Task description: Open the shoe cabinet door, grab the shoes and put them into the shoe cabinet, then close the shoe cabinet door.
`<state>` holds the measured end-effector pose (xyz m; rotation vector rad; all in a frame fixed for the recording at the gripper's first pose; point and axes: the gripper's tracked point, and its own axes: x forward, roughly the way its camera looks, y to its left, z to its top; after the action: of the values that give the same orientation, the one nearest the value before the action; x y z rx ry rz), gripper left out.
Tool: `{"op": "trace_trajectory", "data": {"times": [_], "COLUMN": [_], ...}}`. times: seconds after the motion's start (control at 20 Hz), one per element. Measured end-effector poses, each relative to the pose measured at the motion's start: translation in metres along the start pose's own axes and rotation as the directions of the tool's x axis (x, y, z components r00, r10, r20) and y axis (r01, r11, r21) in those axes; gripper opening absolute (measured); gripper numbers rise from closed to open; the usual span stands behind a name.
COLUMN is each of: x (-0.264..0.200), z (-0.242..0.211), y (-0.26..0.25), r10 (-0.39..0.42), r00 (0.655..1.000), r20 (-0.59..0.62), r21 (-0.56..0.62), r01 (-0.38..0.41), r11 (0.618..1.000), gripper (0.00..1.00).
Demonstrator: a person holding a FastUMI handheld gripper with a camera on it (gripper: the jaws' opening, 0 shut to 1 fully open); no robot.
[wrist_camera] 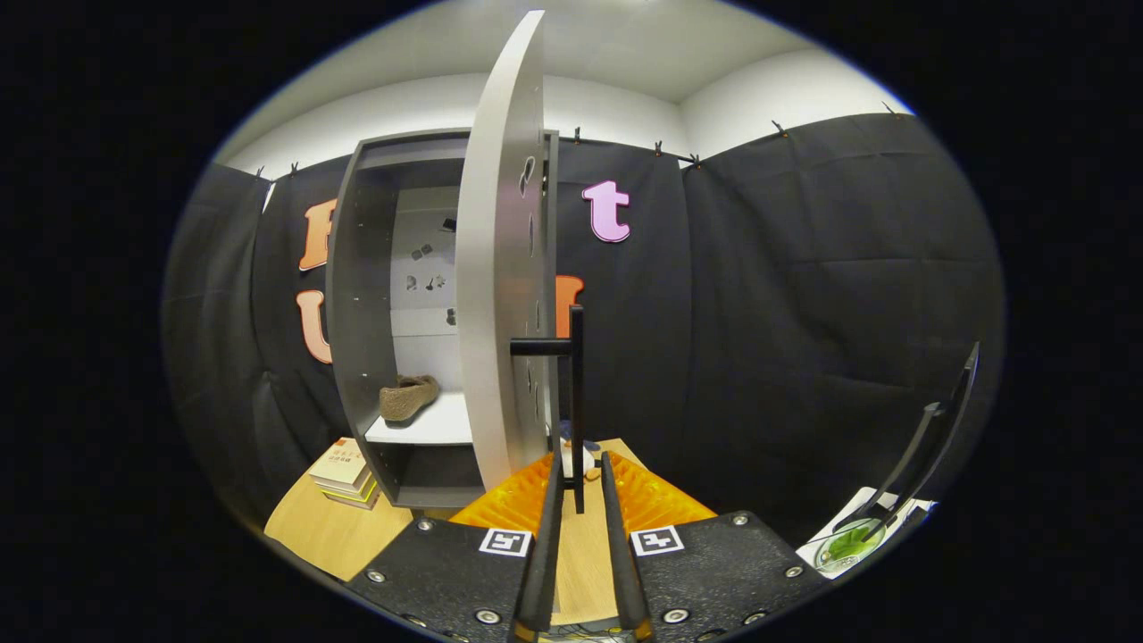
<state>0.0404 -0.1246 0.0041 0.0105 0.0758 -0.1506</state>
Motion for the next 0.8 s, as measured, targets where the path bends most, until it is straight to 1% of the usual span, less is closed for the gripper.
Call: {"op": "trace_trajectory", "data": {"times": [0.3,0.4,0.65,0.8], "x": [-0.007,-0.008,-0.016,-0.023], "z": [-0.001,-0.008,-0.012,-0.016], "y": [-0.009,-0.013,-0.01,0.004], "r10": [-0.057,-0.086,-0.067,-0.035], "r00": [0.998,0.996,0.997,0.998], "r20": [-0.008,-0.028,-0.05,-0.059], "r21": [-0.053,-0.076,-0.083,-0.076], "r01": [0.057,0.084,0.062,0.031], "r11": [0.997,0.994,0.995,0.997], "gripper": [0.26,0.25,0.24,0.24]}}
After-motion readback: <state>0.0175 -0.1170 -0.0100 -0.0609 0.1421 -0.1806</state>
